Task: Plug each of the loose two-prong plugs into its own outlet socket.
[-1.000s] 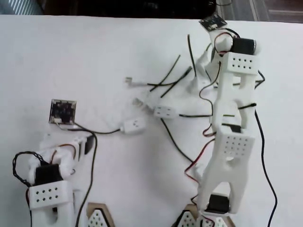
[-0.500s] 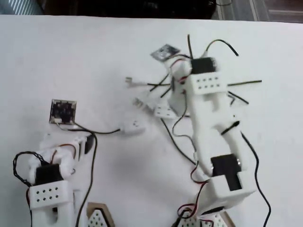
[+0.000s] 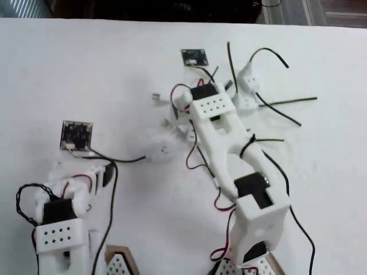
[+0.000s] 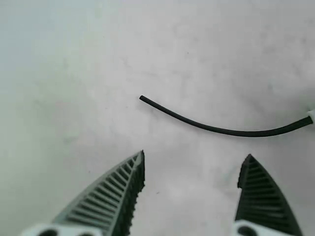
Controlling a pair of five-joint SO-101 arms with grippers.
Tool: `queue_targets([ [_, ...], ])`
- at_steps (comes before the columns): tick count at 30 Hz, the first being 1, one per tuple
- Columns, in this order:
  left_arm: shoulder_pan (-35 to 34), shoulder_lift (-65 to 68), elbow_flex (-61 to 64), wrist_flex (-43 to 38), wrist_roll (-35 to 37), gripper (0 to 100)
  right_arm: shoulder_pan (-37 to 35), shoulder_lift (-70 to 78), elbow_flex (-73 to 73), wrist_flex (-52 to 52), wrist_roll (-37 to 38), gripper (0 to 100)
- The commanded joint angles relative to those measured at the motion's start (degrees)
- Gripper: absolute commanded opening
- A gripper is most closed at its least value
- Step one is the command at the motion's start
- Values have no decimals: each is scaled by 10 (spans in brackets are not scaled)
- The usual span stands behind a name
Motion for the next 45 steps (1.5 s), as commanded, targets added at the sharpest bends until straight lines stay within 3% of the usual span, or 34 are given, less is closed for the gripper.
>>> queue_targets([
  [1,-1,-7,-4,-7,-4,305,-1,16,-13,-30,-36,139],
  [12,-1,-7,-2,-7,-5,305,29,141,-156,14,-105,140],
  [21,-1,-7,-2,-7,-5,305,22,276,-299,80,-107,125],
  [25,-1,-7,-2,-7,-5,305,27,320,-372,130,-107,10],
  [33,-1,-7,-2,-7,-5,305,24,326,-552,267,-103,18],
  [39,-1,-7,-2,-8,-5,305,16,326,-684,349,-51,18],
  [45,-1,-7,-1,-10,-5,305,15,299,-658,351,40,17],
])
